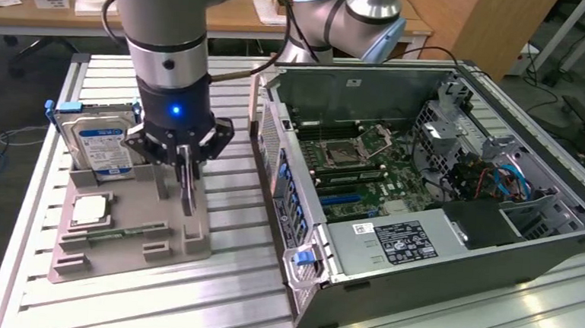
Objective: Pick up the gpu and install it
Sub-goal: 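Pick up the gpu and move the gpu toward the slot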
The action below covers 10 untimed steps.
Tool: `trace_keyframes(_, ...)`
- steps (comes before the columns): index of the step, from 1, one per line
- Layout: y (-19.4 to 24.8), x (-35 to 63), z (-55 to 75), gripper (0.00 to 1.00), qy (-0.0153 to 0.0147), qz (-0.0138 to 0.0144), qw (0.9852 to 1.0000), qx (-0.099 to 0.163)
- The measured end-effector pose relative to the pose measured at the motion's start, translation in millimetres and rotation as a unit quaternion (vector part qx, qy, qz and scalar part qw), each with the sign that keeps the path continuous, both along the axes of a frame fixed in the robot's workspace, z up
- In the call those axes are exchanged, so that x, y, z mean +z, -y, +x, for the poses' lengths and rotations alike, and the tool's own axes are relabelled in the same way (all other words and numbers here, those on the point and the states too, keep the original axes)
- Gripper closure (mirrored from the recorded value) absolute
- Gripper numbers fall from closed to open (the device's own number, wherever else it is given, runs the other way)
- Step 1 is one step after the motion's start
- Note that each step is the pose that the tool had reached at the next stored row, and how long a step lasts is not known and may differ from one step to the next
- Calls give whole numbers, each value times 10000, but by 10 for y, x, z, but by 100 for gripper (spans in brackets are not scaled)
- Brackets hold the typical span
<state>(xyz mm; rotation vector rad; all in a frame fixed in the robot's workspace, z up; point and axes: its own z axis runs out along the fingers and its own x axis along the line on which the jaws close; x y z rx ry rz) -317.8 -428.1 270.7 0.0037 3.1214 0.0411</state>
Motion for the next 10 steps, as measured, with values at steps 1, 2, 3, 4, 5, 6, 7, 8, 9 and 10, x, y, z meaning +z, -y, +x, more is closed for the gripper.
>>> trace_keyframes(1, 0, 26, 0, 72, 0, 0, 10000, 0)
trace_keyframes(2, 0, 50, 0, 72, 0, 0, 10000, 0)
trace_keyframes(3, 0, 61, 0, 72, 0, 0, 10000, 0)
trace_keyframes(4, 0, 61, 0, 72, 1, 1, 10000, 0)
trace_keyframes(5, 0, 61, 0, 72, 1, 1, 10000, 0)
trace_keyframes(6, 0, 61, 0, 72, 1, 1, 10000, 0)
trace_keyframes(7, 0, 61, 0, 72, 1, 1, 10000, 0)
trace_keyframes(8, 0, 62, 0, 72, 0, 0, 10000, 0)
trace_keyframes(9, 0, 62, 0, 72, 0, 0, 10000, 0)
trace_keyframes(10, 0, 62, 1, 72, -6, 0, 10000, 0)
